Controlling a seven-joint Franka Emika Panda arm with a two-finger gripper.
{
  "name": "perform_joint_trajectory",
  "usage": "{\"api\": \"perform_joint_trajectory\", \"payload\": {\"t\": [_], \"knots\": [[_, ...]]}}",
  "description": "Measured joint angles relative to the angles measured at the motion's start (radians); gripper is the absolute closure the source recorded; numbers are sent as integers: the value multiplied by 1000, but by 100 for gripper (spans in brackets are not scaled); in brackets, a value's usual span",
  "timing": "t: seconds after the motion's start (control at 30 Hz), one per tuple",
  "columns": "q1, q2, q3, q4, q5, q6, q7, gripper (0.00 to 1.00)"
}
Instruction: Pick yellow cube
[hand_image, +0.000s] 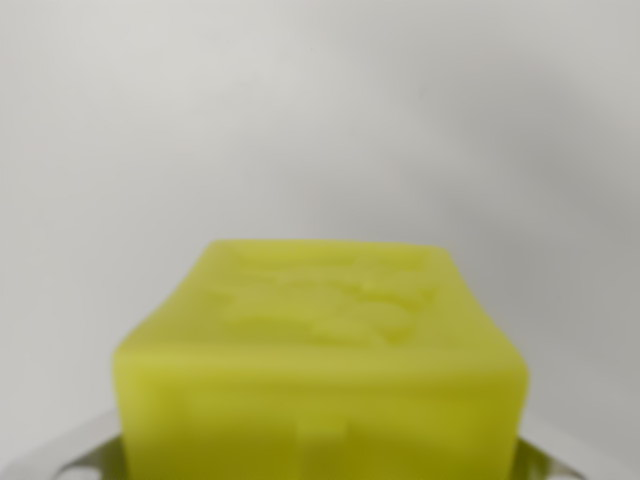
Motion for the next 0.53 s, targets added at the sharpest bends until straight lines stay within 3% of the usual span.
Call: {"api": "perform_joint_trajectory", "payload": {"t": [0.53], "knots": [[0,-31,0,26,-1,-57,0,100]]}}
